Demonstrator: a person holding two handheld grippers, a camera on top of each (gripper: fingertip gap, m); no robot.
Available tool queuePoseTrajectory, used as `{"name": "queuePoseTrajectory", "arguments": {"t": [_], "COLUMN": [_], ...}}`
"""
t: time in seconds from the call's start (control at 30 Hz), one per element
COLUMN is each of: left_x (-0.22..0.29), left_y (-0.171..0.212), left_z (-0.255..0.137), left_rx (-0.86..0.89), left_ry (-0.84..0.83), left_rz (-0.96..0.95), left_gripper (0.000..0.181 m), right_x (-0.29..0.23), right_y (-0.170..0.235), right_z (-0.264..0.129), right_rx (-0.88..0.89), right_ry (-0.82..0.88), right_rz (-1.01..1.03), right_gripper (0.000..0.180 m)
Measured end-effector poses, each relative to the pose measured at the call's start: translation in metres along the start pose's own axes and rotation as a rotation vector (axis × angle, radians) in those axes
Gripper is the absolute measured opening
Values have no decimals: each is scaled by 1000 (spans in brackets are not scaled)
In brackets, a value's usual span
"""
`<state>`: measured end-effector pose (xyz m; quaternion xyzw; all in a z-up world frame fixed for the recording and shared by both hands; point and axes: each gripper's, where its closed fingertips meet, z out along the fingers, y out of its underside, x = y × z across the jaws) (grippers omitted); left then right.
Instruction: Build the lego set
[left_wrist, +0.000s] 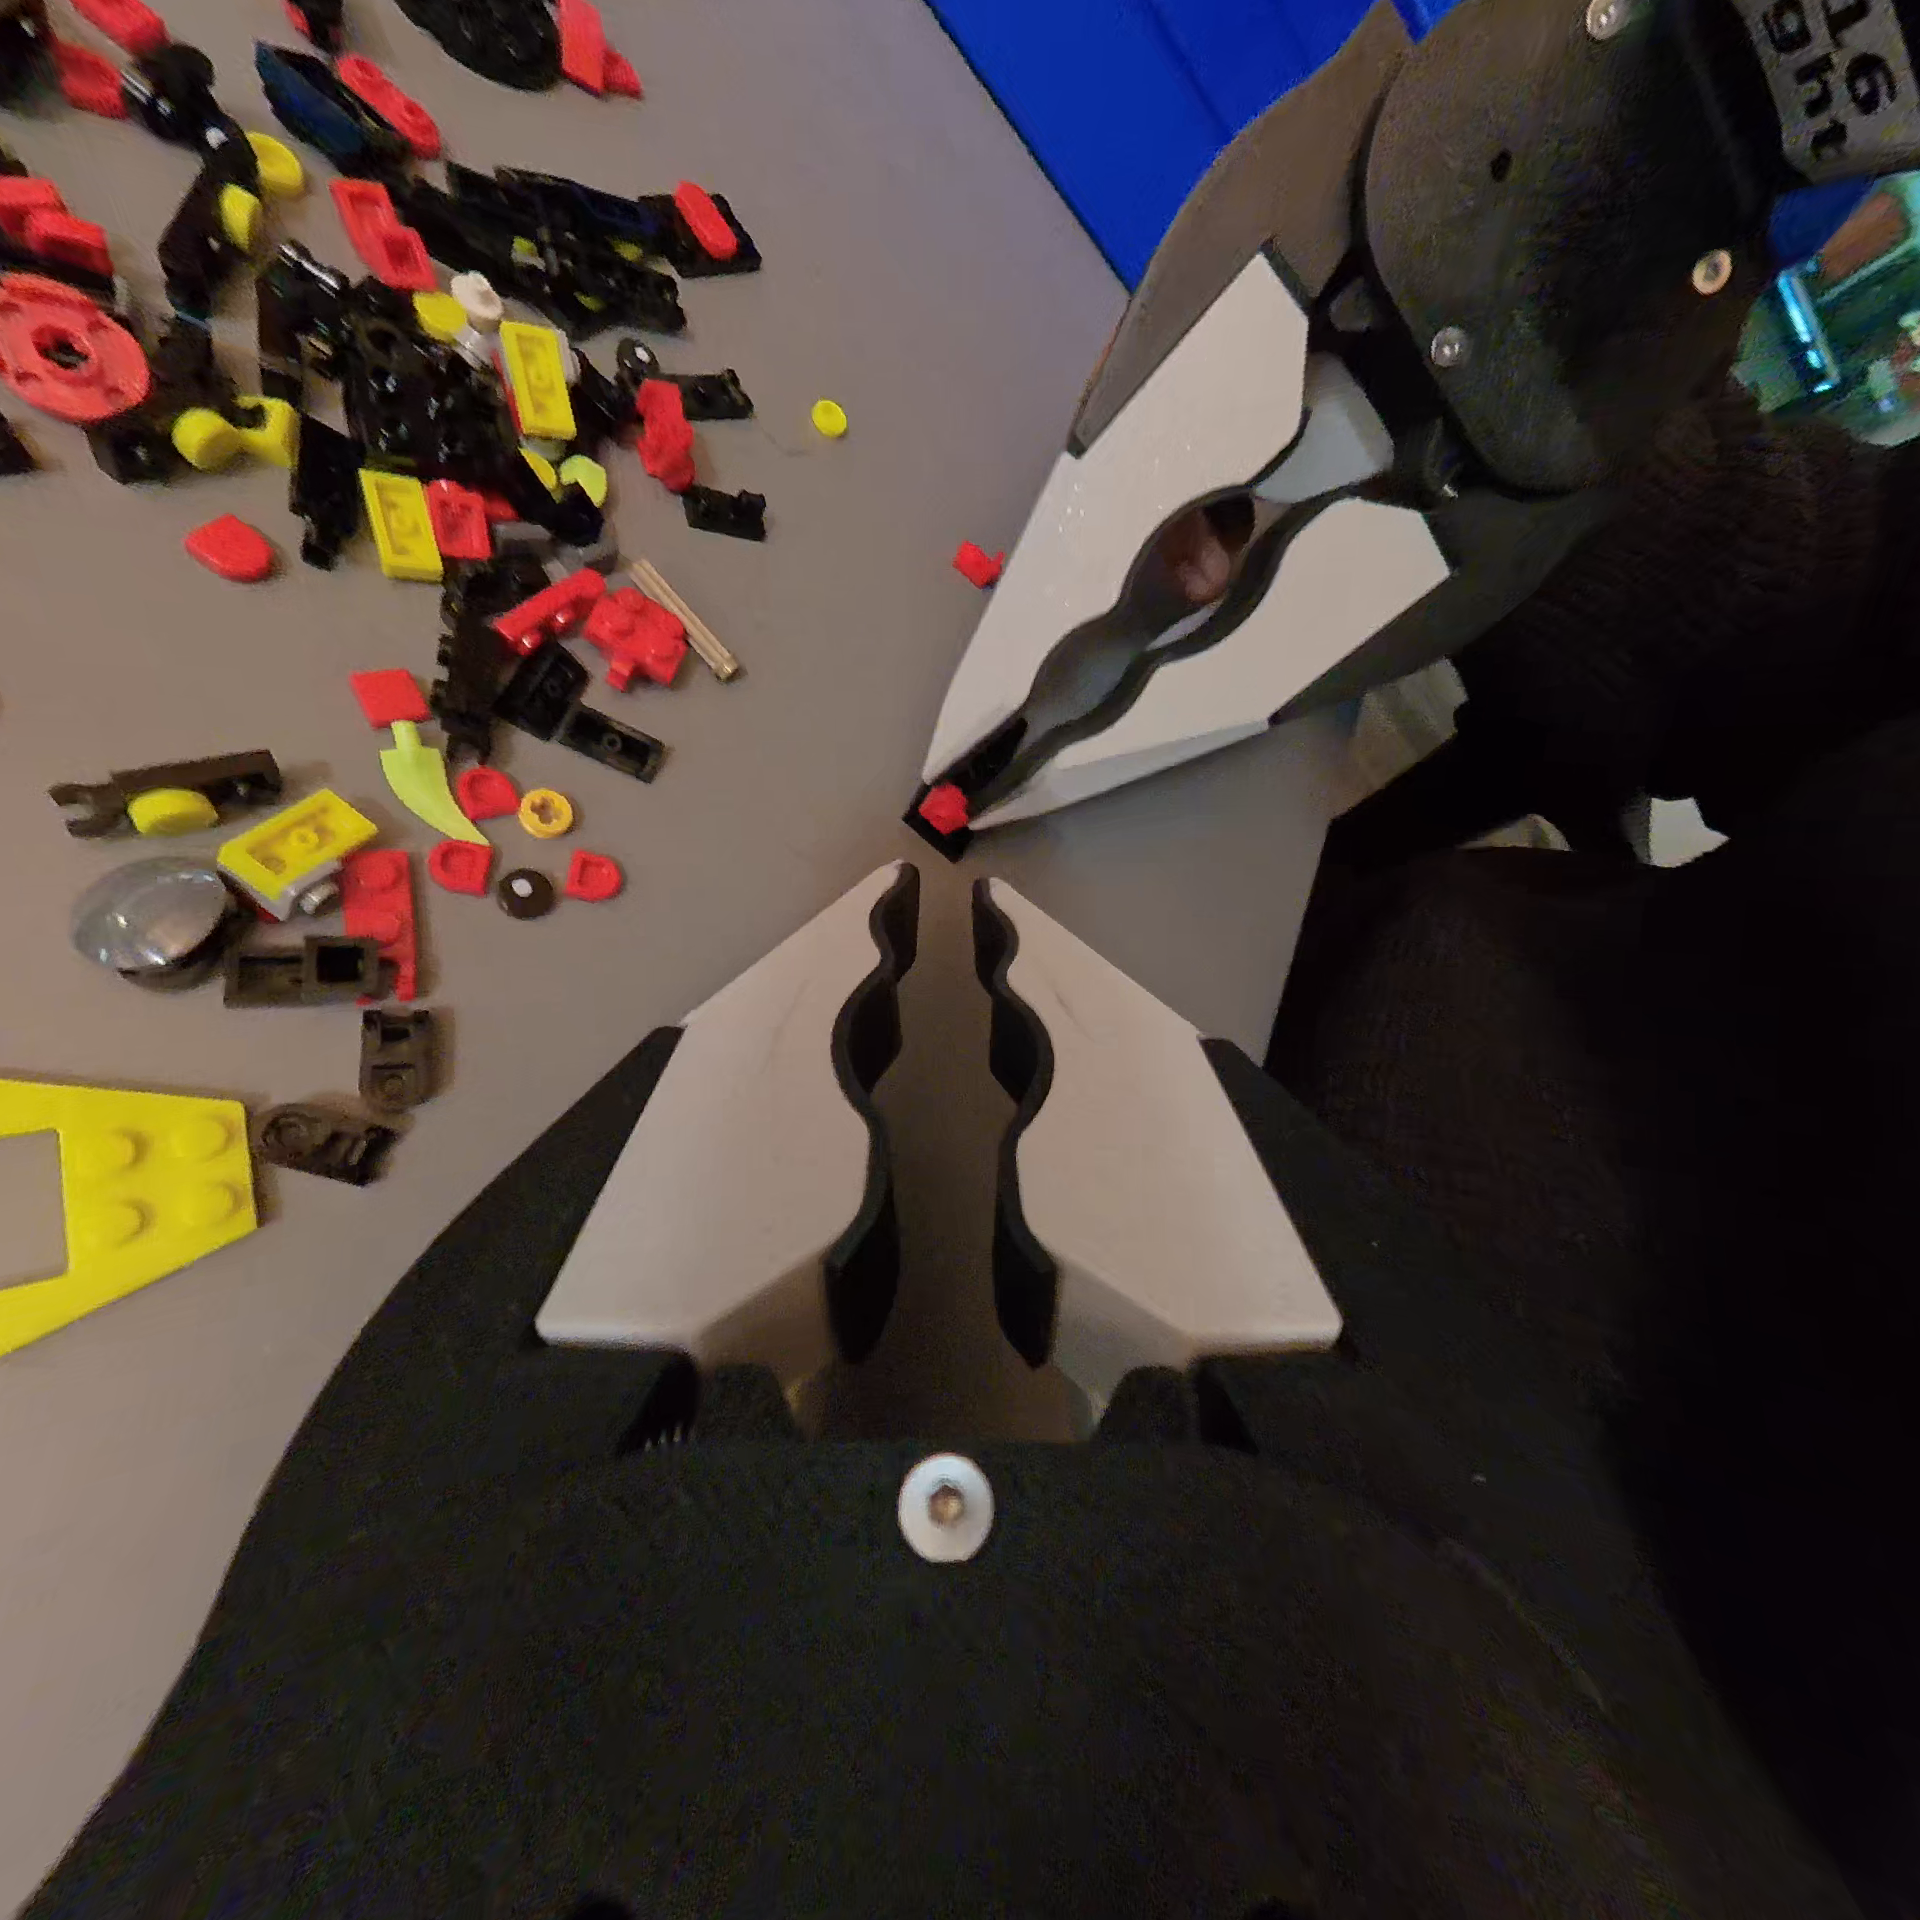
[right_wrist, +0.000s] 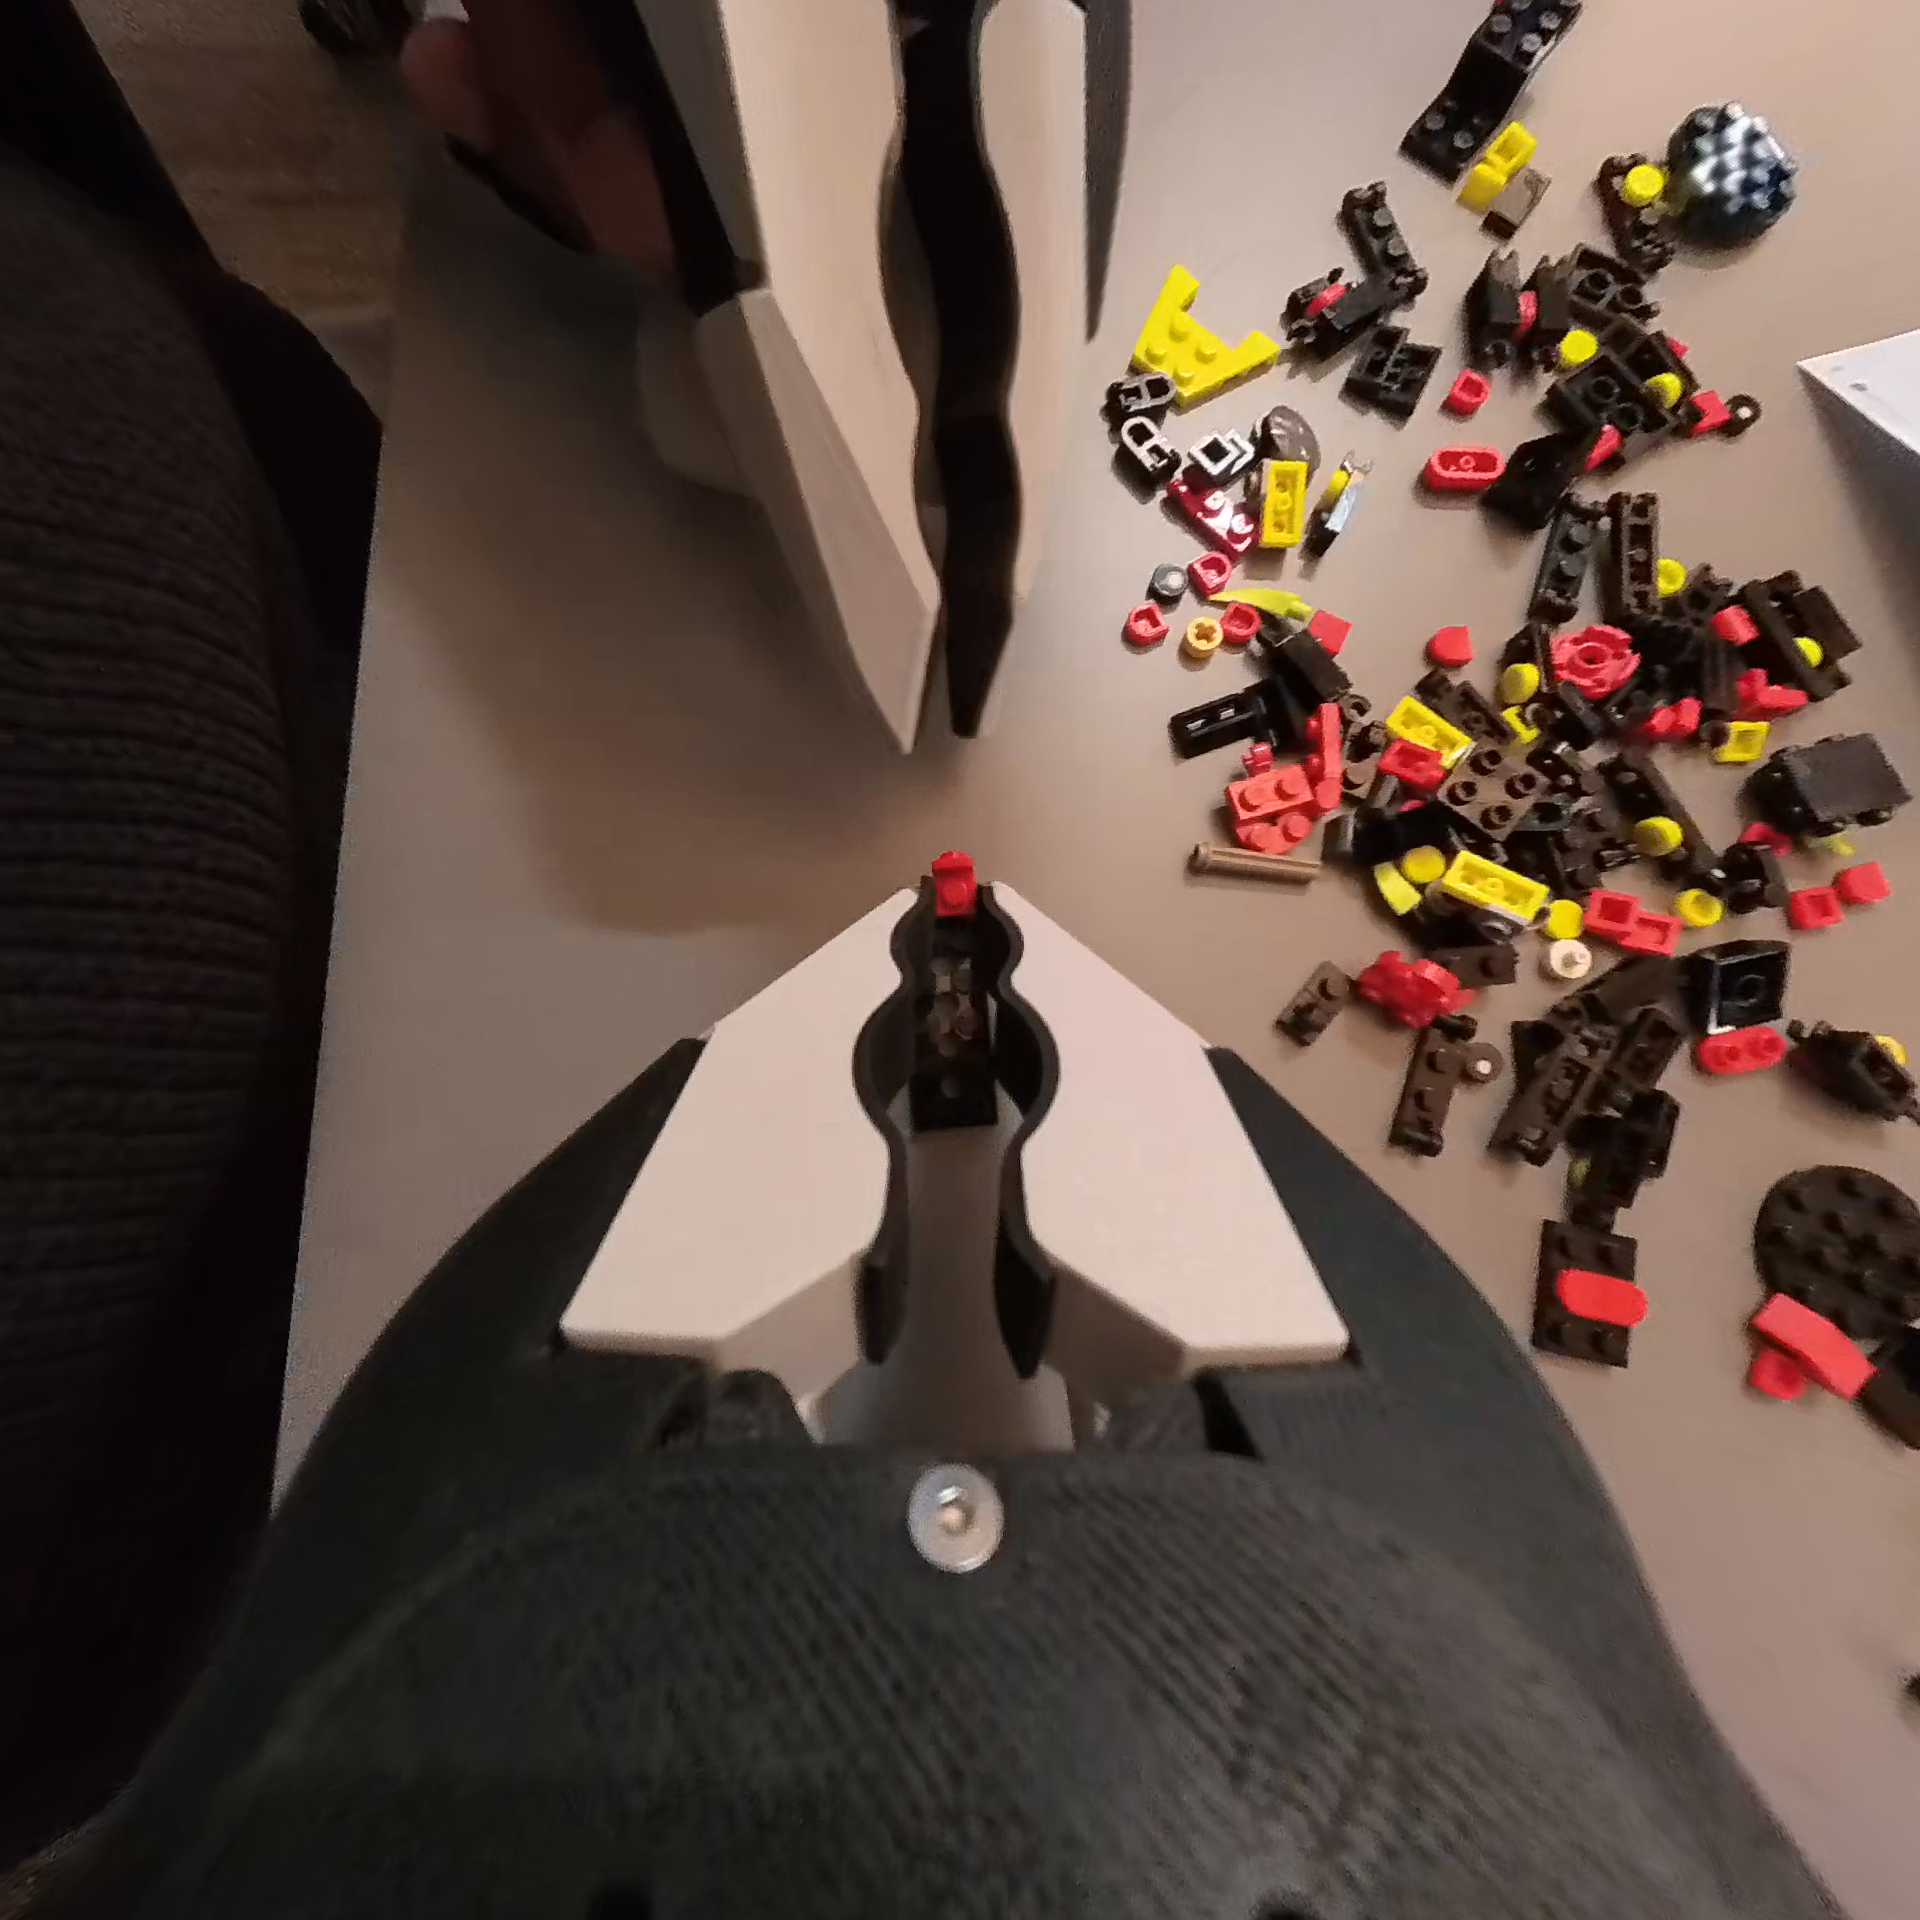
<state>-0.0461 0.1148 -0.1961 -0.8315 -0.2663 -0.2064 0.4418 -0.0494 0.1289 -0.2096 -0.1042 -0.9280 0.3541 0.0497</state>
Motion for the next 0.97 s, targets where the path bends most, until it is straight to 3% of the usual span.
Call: {"name": "queuePoseTrajectory", "arguments": {"t": [0.37,0.97], "left_x": [-8,-7], "left_y": [-4,-4], "left_z": [11,18], "left_rx": [-4,1], "left_ry": [-96,-84], "left_rz": [108,95], "left_gripper": [8,7], "right_x": [1,-2], "right_y": [2,-1], "right_z": [2,5], "right_rx": [3,29], "right_ry": [-4,-49], "right_rz": [4,34], "right_gripper": [6,6]}}
